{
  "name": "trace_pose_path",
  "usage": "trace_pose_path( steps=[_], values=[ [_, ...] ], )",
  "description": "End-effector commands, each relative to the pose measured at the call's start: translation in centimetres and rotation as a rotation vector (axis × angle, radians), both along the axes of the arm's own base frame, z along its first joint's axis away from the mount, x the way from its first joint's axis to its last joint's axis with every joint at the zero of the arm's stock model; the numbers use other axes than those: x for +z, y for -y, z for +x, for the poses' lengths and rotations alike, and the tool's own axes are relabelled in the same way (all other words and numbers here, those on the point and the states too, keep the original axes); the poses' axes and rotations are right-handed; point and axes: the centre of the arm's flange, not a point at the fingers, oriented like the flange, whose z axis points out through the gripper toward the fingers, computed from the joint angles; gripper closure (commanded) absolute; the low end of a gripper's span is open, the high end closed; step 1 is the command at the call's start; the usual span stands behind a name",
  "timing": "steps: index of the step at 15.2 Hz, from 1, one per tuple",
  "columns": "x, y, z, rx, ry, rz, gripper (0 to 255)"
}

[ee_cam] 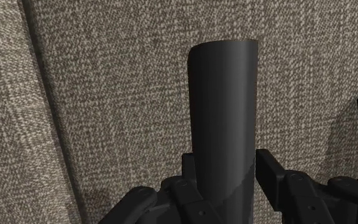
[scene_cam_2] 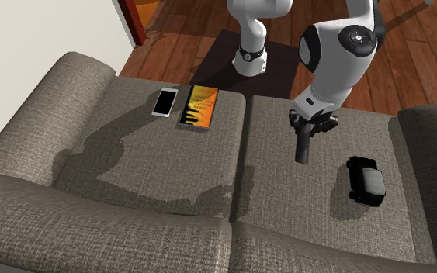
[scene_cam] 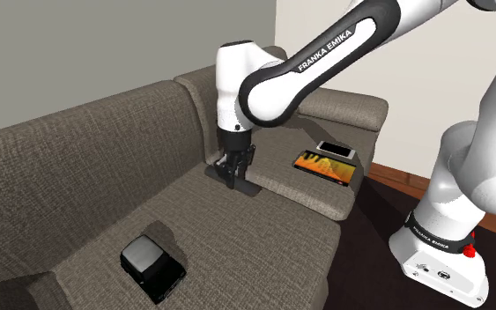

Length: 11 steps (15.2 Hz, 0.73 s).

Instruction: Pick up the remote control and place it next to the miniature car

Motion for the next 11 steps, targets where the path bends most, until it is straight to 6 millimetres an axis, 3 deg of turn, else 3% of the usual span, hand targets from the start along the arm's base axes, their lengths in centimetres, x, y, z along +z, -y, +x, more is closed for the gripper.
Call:
trace_pose_path(
  steps=[1, 5, 11],
  values=[
    [0.2, -1.9, -2.3, -0.002, 0.0, 0.0, 255],
    [0.2, -5.5, -5.5, -0.002, 0.0, 0.0, 255],
    [-3.0, -5.5, -5.5, -0.002, 0.0, 0.0, 255]
  ],
)
